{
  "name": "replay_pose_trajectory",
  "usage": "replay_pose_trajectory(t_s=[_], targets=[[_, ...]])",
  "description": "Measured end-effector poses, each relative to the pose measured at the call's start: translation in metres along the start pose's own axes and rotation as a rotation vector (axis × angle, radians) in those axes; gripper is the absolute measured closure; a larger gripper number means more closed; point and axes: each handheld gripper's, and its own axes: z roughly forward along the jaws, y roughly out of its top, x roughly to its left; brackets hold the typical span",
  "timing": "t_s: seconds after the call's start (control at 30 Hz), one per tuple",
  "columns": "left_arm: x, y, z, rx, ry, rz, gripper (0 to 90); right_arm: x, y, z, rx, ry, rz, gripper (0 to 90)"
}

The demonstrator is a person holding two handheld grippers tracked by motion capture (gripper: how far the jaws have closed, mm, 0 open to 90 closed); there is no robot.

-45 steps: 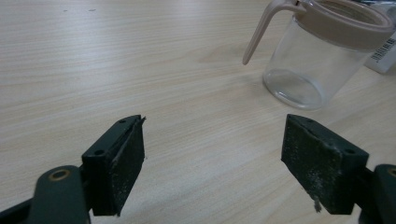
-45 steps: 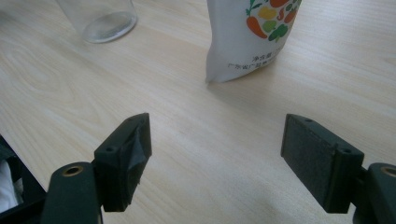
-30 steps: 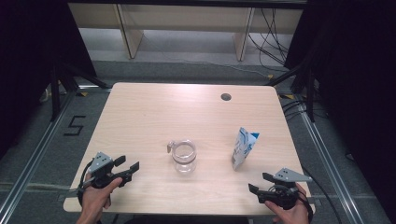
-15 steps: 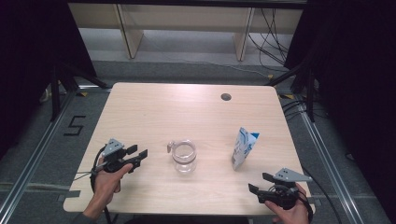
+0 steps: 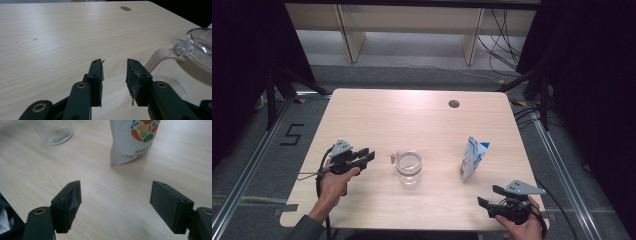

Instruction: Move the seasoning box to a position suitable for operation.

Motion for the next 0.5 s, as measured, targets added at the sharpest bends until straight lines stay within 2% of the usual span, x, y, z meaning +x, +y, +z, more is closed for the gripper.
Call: replay_pose_trajectory(t_s=[0.2, 0.27, 0.33, 0.43, 0.5], targets=[[0.002, 0.006, 0.013, 0.013, -0.014, 0.04, 76.4, 0.0, 0.0, -0.001, 0.008, 0.0, -0.006, 26.7], [0.002, 0.009, 0.018, 0.013, -0.035, 0.028, 79.0, 0.0, 0.0, -0.001, 0.009, 0.0, -0.006, 26.8], [0.002, 0.011, 0.023, 0.019, -0.05, 0.041, 81.9, 0.0, 0.0, 0.0, 0.001, 0.001, -0.003, 26.8], [0.002, 0.013, 0.03, 0.019, -0.076, 0.039, 85.3, -0.001, 0.0, 0.0, -0.002, -0.006, -0.023, 26.8], [0.002, 0.014, 0.033, 0.024, -0.094, 0.034, 87.3, 0.0, 0.0, 0.0, 0.006, -0.002, -0.009, 26.9]])
